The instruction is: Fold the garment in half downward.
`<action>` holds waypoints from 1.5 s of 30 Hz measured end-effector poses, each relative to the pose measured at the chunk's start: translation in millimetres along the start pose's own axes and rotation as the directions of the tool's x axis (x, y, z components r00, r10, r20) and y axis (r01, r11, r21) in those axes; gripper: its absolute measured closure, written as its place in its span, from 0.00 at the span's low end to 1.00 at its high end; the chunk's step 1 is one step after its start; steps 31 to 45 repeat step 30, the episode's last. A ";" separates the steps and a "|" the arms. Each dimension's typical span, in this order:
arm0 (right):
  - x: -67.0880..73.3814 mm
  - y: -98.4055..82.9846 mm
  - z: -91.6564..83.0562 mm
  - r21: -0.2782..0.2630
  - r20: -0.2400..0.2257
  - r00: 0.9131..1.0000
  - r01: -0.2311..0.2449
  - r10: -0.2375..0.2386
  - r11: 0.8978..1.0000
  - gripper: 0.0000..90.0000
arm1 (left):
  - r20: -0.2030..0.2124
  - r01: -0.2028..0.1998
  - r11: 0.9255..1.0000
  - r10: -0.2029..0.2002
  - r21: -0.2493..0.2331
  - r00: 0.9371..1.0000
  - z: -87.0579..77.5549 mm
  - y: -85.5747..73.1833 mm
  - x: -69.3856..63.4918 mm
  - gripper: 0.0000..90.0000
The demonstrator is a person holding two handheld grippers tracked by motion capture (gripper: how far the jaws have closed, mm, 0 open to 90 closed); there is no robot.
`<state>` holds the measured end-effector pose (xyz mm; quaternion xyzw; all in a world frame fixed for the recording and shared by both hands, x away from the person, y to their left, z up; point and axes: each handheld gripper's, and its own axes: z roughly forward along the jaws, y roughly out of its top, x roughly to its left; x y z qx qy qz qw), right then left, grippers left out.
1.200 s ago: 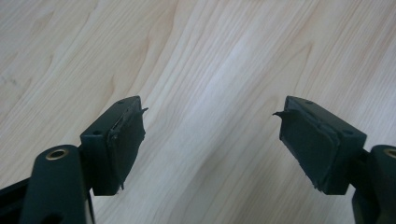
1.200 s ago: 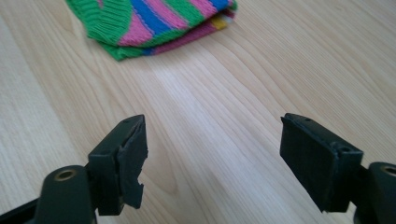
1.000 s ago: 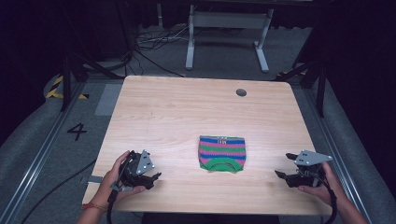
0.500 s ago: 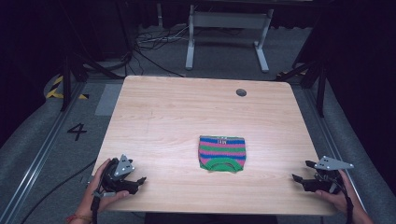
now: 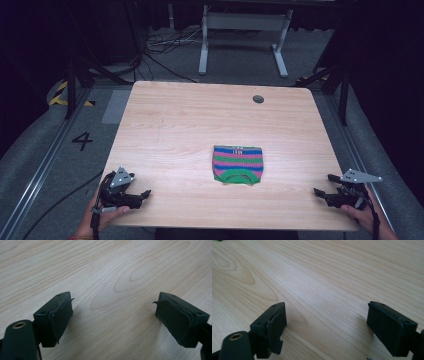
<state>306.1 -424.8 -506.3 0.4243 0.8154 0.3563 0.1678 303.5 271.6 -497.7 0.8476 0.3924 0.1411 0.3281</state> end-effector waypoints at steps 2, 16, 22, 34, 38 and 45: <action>0.1 0.0 0.1 0.000 -0.001 1.000 0.002 -0.002 1.000 0.18 | -0.009 0.006 1.000 -0.006 0.003 1.000 -0.2 0.2 0.3 0.16; 0.2 0.2 0.5 0.000 0.011 1.000 -0.006 0.006 1.000 0.17 | -0.047 0.054 0.999 -0.054 0.003 0.997 3.2 2.5 -1.1 0.13; 0.3 0.2 0.3 0.002 0.014 1.000 -0.014 0.014 1.000 0.17 | -0.075 0.092 0.995 -0.089 0.025 0.993 6.0 4.5 -0.6 0.05; 0.0 0.2 0.3 0.002 0.018 1.000 -0.017 0.017 1.000 0.17 | -0.105 0.131 0.991 -0.128 0.031 0.986 8.5 6.9 -1.7 0.00; 0.0 0.2 0.3 0.002 0.018 1.000 -0.017 0.017 1.000 0.17 | -0.105 0.131 0.991 -0.128 0.031 0.986 8.5 6.9 -1.7 0.00; 0.0 0.2 0.3 0.002 0.018 1.000 -0.017 0.017 1.000 0.17 | -0.105 0.131 0.991 -0.128 0.031 0.986 8.5 6.9 -1.7 0.00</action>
